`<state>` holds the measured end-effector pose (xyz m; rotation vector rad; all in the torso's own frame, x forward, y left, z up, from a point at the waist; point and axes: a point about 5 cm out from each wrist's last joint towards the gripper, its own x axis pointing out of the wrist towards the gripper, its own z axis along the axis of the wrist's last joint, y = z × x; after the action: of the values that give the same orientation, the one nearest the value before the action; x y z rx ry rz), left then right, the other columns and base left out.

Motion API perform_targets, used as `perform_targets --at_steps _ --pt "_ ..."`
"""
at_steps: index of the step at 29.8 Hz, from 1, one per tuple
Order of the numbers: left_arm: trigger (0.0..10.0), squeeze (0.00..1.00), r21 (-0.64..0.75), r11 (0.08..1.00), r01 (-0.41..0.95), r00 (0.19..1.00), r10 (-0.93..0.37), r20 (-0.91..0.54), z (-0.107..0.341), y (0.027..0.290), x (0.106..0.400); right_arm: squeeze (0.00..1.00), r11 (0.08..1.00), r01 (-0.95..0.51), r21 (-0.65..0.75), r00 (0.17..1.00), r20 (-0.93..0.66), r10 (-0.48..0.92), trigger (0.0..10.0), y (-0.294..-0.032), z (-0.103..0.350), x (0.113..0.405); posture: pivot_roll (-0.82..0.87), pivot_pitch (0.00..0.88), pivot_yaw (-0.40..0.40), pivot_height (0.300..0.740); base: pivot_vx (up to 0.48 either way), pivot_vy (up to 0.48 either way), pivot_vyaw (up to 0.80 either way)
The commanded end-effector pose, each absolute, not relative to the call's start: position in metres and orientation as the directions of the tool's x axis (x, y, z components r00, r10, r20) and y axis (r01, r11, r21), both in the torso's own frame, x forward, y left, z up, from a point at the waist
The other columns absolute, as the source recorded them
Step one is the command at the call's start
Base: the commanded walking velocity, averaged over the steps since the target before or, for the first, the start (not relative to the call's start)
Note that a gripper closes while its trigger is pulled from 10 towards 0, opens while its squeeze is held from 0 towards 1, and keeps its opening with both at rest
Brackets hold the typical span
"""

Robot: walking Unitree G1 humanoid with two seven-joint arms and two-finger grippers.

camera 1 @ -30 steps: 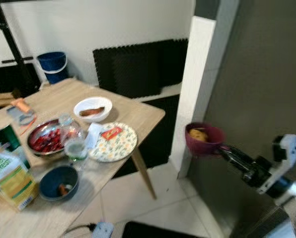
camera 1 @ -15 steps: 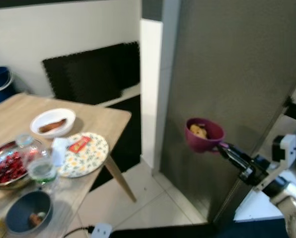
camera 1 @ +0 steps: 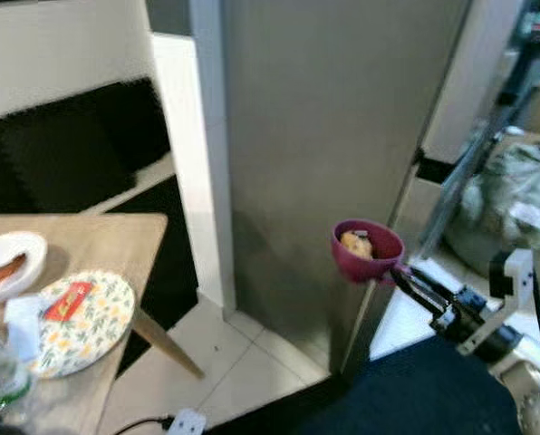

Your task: Restocking fridge

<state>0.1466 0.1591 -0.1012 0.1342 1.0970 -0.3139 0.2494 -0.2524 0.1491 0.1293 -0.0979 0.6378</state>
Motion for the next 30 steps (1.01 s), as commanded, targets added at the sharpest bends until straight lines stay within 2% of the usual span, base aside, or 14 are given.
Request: perform_targets --at_steps 1,30 --pt "10.0 0.00 -0.035 0.942 0.335 0.432 -0.186 -0.882 -0.0987 0.1593 0.1529 0.00 0.806 -0.588 0.071 0.805 0.145 0.575 10.0 -0.2558 0.1517 0.2488 -0.17 0.000 0.060 0.740 0.000 0.000 -0.78" --pt "10.0 0.00 -0.054 0.941 0.333 0.460 -0.212 -0.862 -0.0957 0.1536 0.1599 0.00 0.820 -0.572 0.018 0.818 0.092 0.568 10.0 -0.2542 0.1472 0.2508 -0.18 0.000 0.064 0.740 0.000 0.000 -0.78"
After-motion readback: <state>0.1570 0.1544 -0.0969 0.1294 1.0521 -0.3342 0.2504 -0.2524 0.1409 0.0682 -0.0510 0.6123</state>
